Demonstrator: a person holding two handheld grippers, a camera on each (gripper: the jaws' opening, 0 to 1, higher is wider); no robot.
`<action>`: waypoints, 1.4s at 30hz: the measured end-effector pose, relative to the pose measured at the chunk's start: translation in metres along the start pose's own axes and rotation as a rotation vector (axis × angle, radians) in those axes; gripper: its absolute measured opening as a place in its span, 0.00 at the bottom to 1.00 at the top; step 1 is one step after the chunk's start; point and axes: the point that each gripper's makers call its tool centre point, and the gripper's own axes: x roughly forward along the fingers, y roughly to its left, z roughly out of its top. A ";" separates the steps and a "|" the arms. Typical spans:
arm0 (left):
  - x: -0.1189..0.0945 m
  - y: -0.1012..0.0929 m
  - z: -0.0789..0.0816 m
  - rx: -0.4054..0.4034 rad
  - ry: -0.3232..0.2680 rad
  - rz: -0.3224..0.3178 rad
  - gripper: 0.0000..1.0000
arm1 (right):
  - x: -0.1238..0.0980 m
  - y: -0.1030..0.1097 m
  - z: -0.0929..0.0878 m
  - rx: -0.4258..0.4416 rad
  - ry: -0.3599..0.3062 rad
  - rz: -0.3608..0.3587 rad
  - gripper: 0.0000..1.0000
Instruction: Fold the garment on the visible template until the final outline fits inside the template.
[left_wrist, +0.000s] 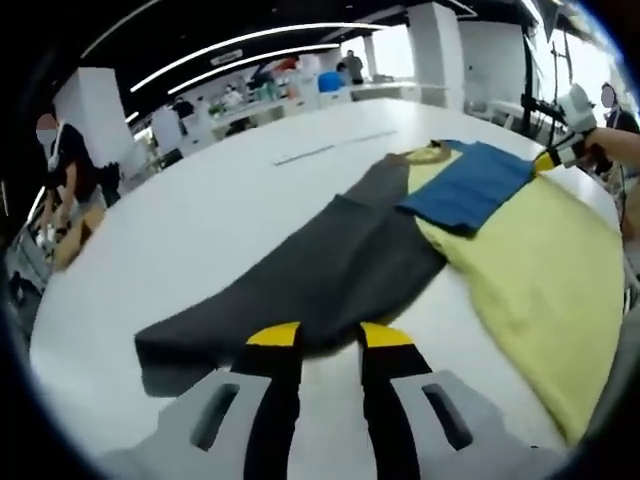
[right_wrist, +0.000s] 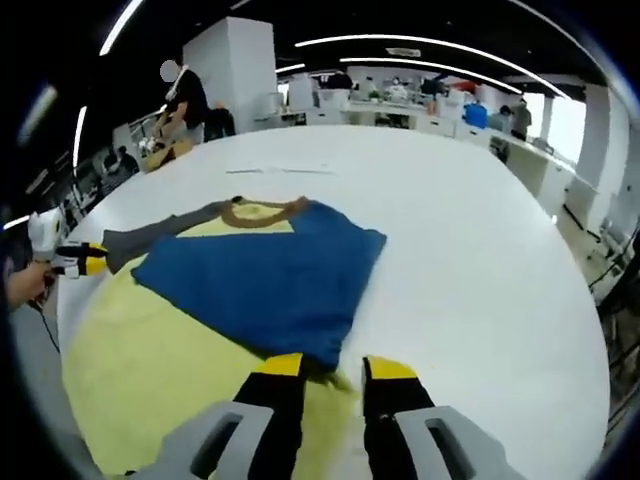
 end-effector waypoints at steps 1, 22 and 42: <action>-0.001 0.002 0.000 -0.010 -0.003 0.009 0.30 | -0.001 0.001 0.002 -0.001 -0.011 0.005 0.32; -0.031 0.059 -0.016 -0.278 -0.053 0.186 0.63 | -0.043 0.034 0.032 -0.045 -0.177 0.158 0.98; -0.031 0.091 -0.037 -0.419 -0.047 0.337 0.45 | -0.085 0.072 0.032 -0.080 -0.225 0.279 0.99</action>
